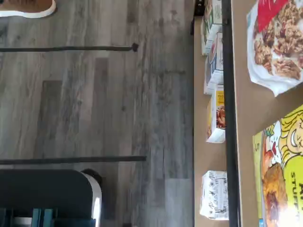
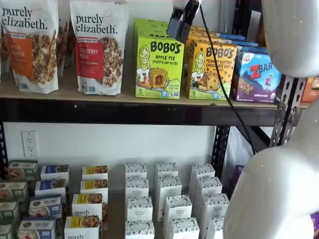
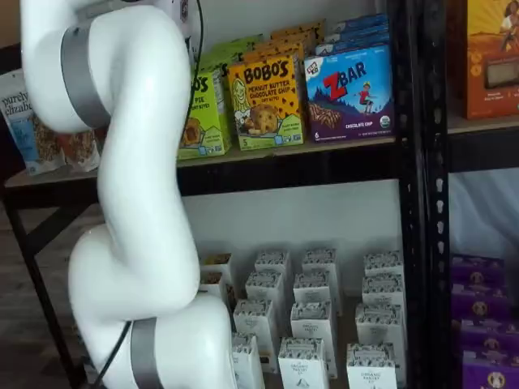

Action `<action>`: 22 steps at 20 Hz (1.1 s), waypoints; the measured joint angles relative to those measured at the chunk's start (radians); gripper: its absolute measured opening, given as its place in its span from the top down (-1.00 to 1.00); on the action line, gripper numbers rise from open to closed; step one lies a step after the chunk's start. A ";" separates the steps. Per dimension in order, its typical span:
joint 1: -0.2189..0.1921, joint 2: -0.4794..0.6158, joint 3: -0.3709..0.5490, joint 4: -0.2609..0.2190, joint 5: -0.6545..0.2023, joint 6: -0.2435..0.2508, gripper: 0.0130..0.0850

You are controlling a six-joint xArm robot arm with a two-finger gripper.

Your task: Pick the green box on the top shelf, the fourth from the left

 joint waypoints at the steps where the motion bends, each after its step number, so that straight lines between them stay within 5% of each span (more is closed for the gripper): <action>1: -0.007 -0.003 0.004 0.016 -0.001 -0.003 -1.00; 8: -0.025 -0.014 0.009 0.052 0.004 -0.009 -1.00; 22: -0.010 -0.065 0.114 0.067 -0.189 -0.013 -1.00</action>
